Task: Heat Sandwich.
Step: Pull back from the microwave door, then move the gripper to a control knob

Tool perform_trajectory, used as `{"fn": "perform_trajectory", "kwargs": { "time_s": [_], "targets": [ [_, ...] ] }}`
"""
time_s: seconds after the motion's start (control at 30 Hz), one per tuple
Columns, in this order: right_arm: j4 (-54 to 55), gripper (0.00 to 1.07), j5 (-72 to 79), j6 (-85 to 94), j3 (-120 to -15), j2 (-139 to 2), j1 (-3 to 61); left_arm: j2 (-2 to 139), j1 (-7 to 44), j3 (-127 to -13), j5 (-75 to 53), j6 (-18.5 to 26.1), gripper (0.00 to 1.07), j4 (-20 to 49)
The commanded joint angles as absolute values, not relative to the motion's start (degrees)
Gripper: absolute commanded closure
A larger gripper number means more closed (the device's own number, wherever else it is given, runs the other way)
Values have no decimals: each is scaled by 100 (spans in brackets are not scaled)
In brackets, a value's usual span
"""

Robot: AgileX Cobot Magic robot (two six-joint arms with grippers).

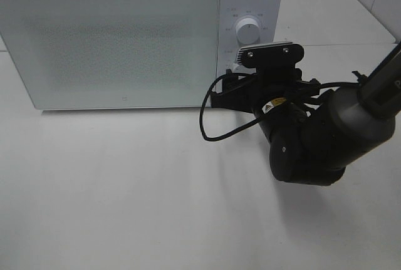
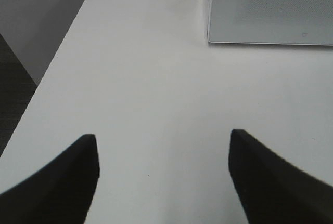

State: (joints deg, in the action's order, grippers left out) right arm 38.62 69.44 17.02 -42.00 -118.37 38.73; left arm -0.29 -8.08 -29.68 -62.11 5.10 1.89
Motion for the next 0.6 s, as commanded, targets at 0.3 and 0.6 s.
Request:
{"fn": "perform_trajectory", "kwargs": {
  "time_s": [0.3, 0.6],
  "targets": [
    [3564, 32, 7638, 1753, -4309, -11860, 3764, -120, -768, -2956, -6119, 470, 39, 160],
    [3575, 32, 7626, 1753, -4704, -12152, 3764, -120, -768, -2956, -6119, 470, 39, 160]
  ]
}}
